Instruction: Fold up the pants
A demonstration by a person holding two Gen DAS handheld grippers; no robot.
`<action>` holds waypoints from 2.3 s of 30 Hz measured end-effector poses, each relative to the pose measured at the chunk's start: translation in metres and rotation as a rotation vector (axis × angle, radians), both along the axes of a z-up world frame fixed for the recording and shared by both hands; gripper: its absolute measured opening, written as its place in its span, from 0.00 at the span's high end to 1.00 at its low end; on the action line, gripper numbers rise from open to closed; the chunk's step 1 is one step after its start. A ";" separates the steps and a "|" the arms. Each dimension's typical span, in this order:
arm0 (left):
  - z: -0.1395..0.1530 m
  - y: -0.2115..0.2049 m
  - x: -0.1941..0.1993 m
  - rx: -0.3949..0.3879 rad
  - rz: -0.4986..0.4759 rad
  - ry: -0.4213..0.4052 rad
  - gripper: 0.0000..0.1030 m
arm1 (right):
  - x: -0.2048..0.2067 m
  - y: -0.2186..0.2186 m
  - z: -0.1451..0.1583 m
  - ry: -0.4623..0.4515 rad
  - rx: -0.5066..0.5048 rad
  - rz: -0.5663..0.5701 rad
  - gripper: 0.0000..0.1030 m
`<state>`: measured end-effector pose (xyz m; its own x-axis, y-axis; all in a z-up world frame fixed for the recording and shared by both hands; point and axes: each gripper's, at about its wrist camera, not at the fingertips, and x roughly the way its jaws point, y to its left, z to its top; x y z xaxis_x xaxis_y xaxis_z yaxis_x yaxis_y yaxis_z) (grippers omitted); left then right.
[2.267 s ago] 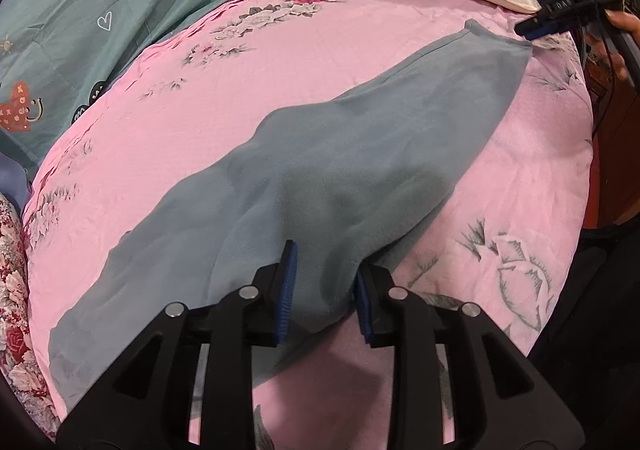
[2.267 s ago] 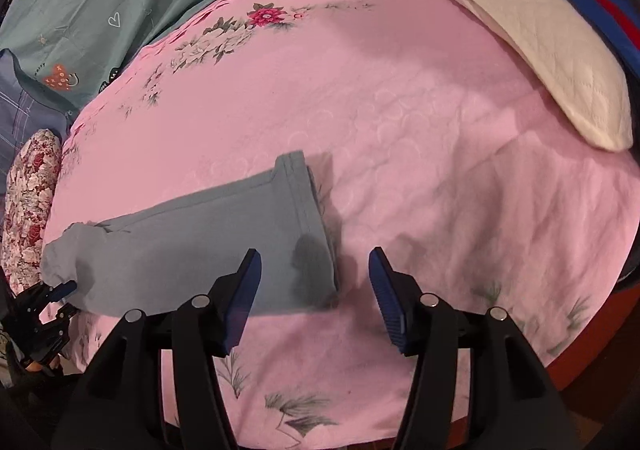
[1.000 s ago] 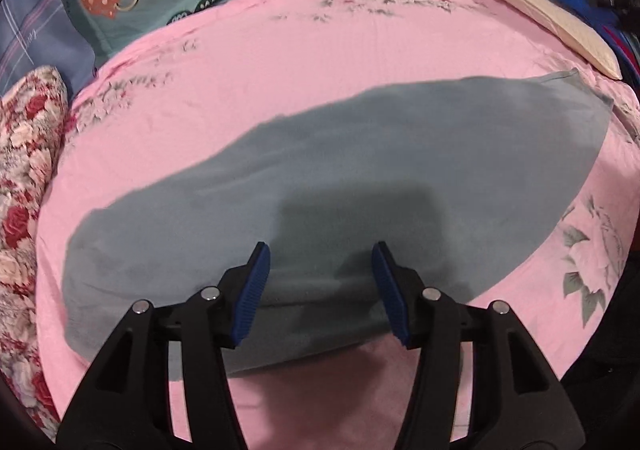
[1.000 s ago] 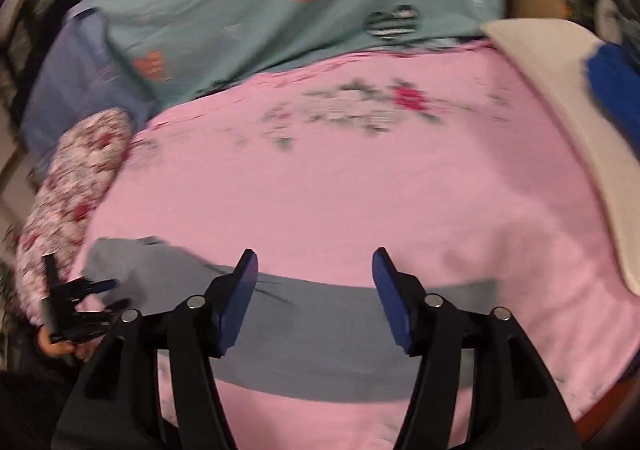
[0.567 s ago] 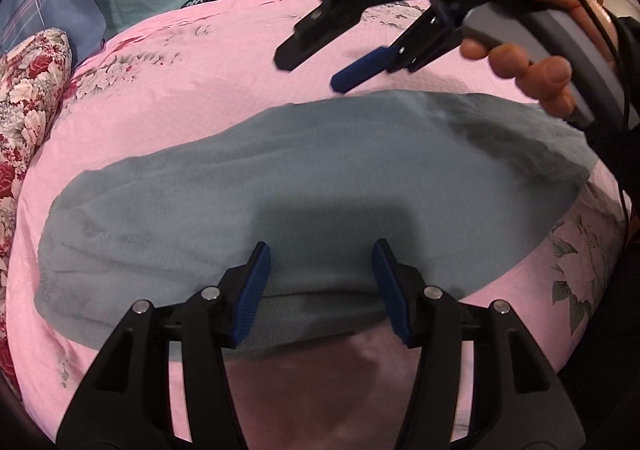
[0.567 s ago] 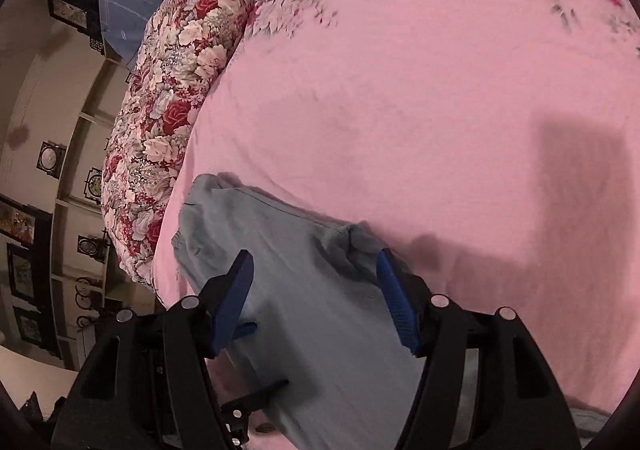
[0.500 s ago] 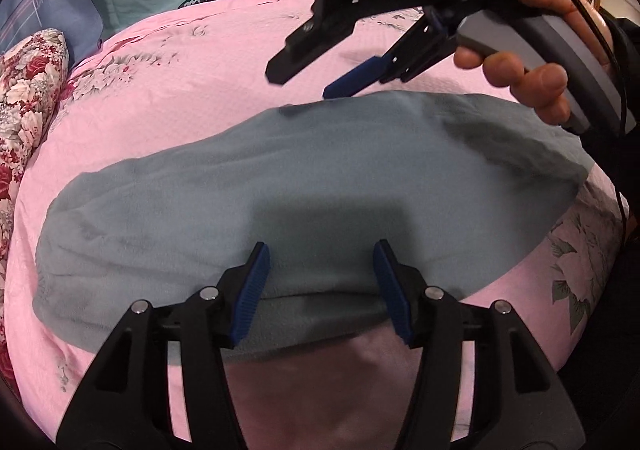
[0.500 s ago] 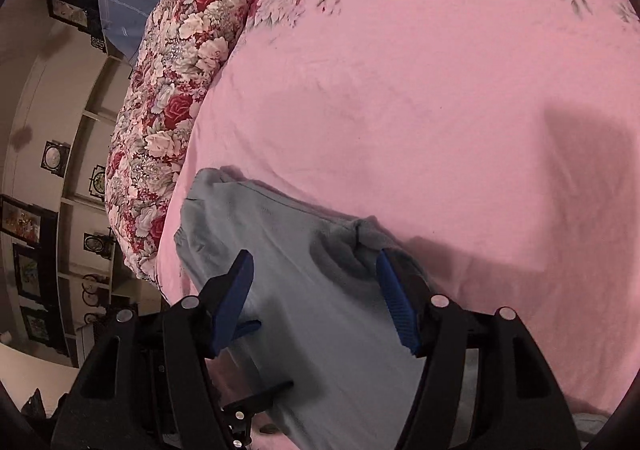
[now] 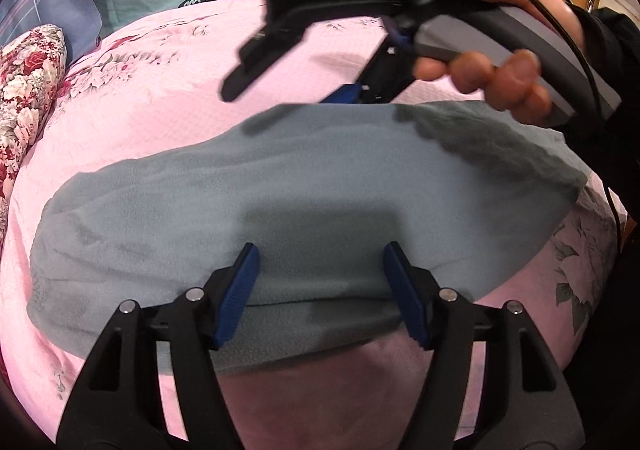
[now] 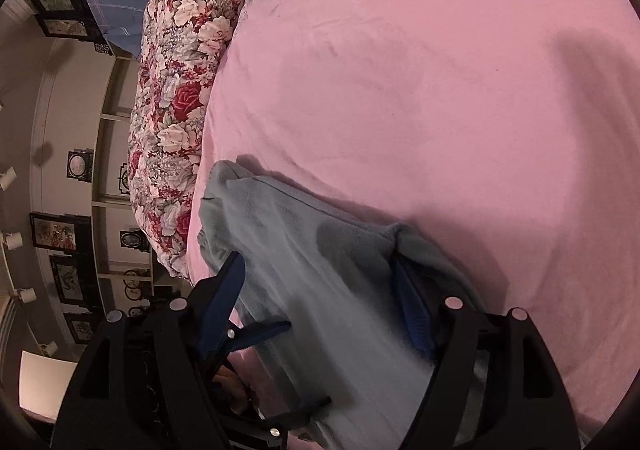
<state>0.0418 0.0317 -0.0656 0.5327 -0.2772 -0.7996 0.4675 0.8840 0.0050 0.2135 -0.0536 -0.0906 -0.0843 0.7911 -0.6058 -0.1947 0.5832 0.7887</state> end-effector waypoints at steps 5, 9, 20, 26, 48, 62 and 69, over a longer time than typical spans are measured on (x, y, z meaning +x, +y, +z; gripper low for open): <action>0.000 0.002 -0.001 0.001 -0.002 -0.003 0.36 | 0.010 -0.013 0.003 -0.079 0.048 -0.120 0.42; 0.001 0.003 -0.001 0.001 -0.004 -0.001 0.36 | 0.010 -0.018 -0.003 -0.129 -0.005 -0.166 0.69; 0.003 0.006 0.000 0.003 0.015 -0.001 0.30 | 0.006 -0.051 0.019 -0.264 -0.197 -0.294 0.84; 0.007 0.007 0.000 0.006 0.035 -0.007 0.29 | -0.029 -0.024 0.045 -0.315 -0.115 -0.161 0.79; 0.038 0.108 0.000 0.132 0.314 -0.029 0.20 | -0.095 0.017 0.040 -0.393 -0.179 -0.015 0.82; 0.019 0.160 -0.021 0.171 0.449 0.055 0.22 | -0.080 0.004 0.016 -0.397 -0.272 -0.081 0.91; 0.057 0.124 -0.011 0.169 0.376 -0.089 0.20 | -0.110 0.009 0.050 -0.472 -0.218 -0.028 0.78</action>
<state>0.0305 0.1554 -0.0081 0.6408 0.0806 -0.7635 0.1035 0.9763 0.1899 0.1030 -0.0442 -0.0405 0.2570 0.6401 -0.7240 -0.4817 0.7343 0.4782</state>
